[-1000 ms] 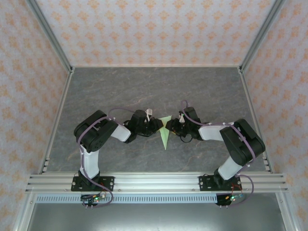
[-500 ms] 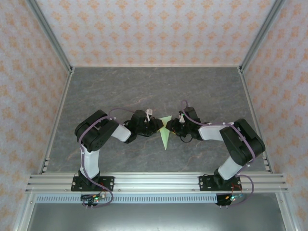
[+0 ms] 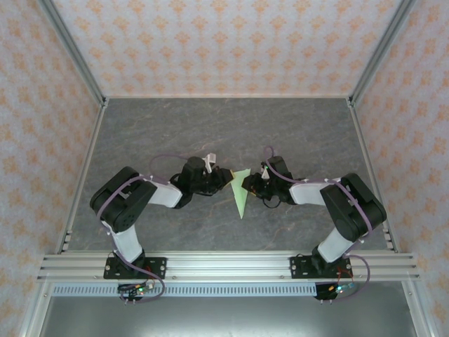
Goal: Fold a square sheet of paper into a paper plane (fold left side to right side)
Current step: Fold the wing for the fifth time at the center of the table.
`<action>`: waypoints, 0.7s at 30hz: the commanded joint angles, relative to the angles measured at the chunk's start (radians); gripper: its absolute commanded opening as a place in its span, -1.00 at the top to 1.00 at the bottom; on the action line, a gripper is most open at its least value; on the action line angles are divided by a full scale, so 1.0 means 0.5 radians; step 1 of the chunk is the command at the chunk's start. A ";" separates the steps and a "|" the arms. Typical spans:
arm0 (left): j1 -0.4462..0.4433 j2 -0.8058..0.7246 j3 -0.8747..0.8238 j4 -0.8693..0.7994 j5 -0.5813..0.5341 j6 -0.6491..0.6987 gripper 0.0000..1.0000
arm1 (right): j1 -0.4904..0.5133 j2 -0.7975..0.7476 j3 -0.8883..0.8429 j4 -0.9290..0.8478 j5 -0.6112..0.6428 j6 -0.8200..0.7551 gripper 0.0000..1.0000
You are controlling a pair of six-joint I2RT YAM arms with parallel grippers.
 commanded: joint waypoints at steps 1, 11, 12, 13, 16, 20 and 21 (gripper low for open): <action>-0.007 -0.078 -0.086 -0.037 0.053 0.029 0.67 | 0.016 0.067 0.021 0.022 -0.022 0.019 0.29; -0.228 -0.099 -0.145 0.028 -0.011 -0.044 0.37 | 0.016 0.077 0.024 0.026 -0.028 0.031 0.29; -0.235 -0.094 -0.143 0.038 -0.016 -0.054 0.36 | 0.017 0.081 0.024 0.026 -0.028 0.029 0.29; -0.241 -0.082 -0.139 0.053 -0.011 -0.057 0.37 | 0.017 0.080 0.024 0.026 -0.028 0.030 0.29; -0.264 -0.043 -0.124 0.092 0.005 -0.085 0.40 | 0.016 0.082 0.024 0.025 -0.028 0.030 0.29; -0.291 -0.002 -0.127 0.109 -0.006 -0.103 0.44 | 0.017 0.077 0.024 0.023 -0.029 0.031 0.29; -0.297 0.010 -0.134 0.136 -0.008 -0.114 0.44 | 0.017 0.077 0.024 0.023 -0.030 0.031 0.29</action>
